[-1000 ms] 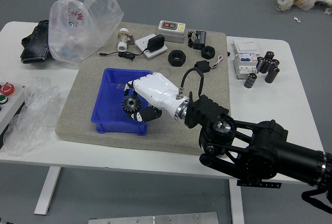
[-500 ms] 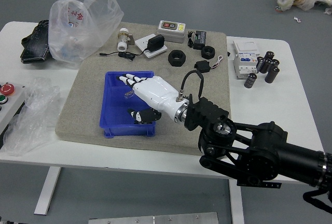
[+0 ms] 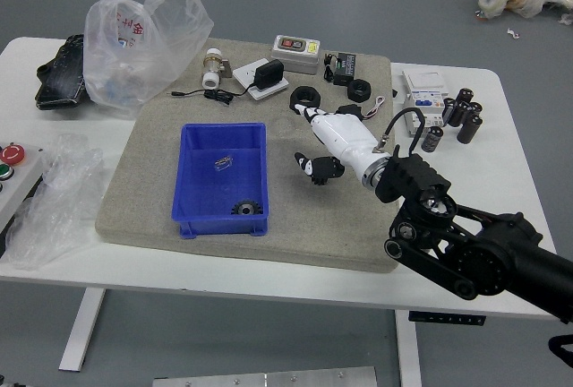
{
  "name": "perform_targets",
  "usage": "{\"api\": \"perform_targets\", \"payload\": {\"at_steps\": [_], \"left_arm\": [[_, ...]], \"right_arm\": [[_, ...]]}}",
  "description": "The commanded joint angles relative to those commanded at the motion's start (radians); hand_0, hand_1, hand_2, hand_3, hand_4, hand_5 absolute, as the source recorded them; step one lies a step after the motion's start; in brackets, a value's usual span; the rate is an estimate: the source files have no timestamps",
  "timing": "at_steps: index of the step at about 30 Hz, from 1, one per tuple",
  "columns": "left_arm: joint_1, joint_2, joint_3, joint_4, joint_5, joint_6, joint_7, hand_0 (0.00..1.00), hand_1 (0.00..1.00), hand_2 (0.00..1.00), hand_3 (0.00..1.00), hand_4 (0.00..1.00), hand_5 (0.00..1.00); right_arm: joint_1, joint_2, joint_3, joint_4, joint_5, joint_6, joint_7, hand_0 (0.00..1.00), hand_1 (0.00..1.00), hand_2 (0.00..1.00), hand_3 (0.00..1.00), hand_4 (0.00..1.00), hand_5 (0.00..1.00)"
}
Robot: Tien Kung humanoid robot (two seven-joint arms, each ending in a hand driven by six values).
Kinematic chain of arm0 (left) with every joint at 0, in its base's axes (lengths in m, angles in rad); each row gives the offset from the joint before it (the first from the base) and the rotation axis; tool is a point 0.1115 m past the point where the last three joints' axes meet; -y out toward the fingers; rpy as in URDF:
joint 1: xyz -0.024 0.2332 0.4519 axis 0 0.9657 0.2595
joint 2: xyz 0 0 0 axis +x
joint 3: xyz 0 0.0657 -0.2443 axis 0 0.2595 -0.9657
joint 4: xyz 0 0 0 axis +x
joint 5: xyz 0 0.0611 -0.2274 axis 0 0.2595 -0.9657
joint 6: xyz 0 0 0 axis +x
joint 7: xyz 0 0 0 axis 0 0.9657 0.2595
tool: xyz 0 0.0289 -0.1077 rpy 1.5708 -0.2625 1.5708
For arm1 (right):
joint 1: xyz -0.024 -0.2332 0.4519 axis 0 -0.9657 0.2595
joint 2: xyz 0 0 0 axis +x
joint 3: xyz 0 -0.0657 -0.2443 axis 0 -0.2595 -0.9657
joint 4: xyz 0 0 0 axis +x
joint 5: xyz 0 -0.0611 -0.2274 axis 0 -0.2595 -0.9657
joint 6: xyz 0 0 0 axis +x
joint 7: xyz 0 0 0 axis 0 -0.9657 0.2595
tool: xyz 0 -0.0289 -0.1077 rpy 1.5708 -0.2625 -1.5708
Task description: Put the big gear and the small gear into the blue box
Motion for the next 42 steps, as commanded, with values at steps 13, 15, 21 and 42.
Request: {"api": "perform_targets", "payload": {"at_steps": [13,15,21,42], "left_arm": [[-0.001,0.001,-0.002,0.000,0.003,-0.001,0.002,0.591,0.495,0.528,0.637,0.655,0.182],[-0.002,0.001,0.000,0.000,0.001,-0.001,0.001,0.591,0.495,0.528,0.637,0.655,0.181],[-0.001,0.001,0.001,0.000,0.001,-0.001,0.001,0.591,0.495,0.528,0.637,0.652,0.184],[-0.002,0.000,-0.001,0.000,0.001,-0.001,0.001,0.591,0.496,0.530,0.638,0.654,0.180]], "right_arm": [[-0.016,0.007,-0.064,-0.053,0.020,0.017,-0.014,0.414,0.596,0.638,0.716,0.248,0.187],[-0.018,0.006,-0.069,-0.057,0.015,0.013,-0.016,0.333,0.413,0.349,0.425,0.002,0.002],[-0.022,0.004,-0.083,-0.064,-0.011,-0.006,-0.026,0.297,0.345,0.257,0.288,0.002,0.002],[0.034,-0.003,-0.052,0.015,-0.032,-0.046,-0.005,0.280,0.333,0.237,0.251,0.002,0.002]]}}
